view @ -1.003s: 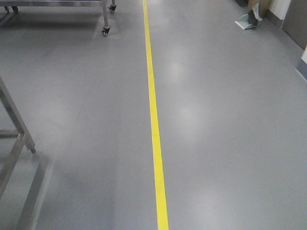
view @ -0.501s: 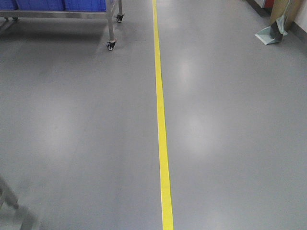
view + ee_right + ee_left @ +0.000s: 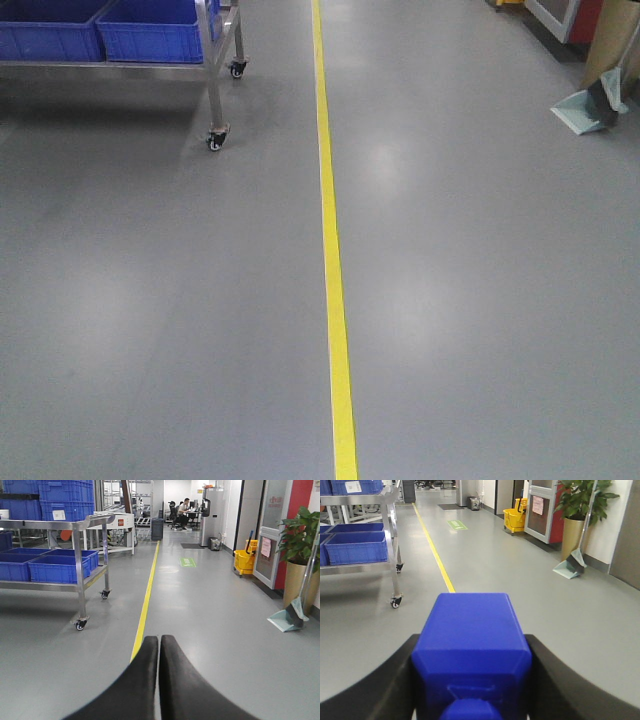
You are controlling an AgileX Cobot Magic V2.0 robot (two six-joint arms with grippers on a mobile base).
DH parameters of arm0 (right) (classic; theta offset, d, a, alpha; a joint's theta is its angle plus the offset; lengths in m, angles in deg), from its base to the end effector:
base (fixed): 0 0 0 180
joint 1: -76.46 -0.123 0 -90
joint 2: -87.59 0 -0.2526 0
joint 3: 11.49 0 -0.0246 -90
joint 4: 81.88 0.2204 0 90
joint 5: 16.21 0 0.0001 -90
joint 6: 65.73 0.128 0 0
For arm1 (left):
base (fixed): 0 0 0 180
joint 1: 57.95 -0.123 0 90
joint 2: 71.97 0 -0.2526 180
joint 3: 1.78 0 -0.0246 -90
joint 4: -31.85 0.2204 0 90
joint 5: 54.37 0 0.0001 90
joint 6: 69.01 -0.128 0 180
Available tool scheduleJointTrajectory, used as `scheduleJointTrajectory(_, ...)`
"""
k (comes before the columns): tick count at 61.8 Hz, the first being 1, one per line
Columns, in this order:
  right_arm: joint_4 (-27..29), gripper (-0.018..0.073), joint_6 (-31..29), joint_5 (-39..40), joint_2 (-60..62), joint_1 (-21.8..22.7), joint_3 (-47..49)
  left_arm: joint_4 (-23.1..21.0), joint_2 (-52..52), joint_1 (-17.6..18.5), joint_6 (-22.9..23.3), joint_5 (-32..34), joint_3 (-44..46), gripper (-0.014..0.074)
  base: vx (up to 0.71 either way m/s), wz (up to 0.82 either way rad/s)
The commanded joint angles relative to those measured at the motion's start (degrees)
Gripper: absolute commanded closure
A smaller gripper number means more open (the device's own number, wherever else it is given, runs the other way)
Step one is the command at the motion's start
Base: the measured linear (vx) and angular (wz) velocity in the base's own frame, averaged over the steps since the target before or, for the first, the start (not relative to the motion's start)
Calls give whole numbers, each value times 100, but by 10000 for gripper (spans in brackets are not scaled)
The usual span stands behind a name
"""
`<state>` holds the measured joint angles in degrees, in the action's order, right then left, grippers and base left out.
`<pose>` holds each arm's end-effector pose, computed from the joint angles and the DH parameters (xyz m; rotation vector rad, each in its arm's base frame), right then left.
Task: Pour parts from conveyor to right shelf
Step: 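Drive along the yellow floor line past the cart of blue bins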
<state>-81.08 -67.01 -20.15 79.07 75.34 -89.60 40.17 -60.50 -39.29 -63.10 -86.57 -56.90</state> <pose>0.0967 0.0020 0.1966 -0.0228 1.5806 0.0095 0.0705 -0.0134 0.2644 0.2395 1.7049 -0.1600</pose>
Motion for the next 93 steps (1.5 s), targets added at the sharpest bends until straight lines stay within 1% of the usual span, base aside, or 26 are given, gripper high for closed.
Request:
scheduleJointTrajectory(1,-21,568,-13,430,-87,16,-86,5,101,36,5,458,150,603,86,1)
scheduleJointTrajectory(51,-21,568,-13,430,-87,16,-86,5,101,36,5,458,150,603,81,6)
scheduleJointTrajectory(93,-21,568,-13,430,-87,16,-86,5,101,36,5,456,150,603,65,16)
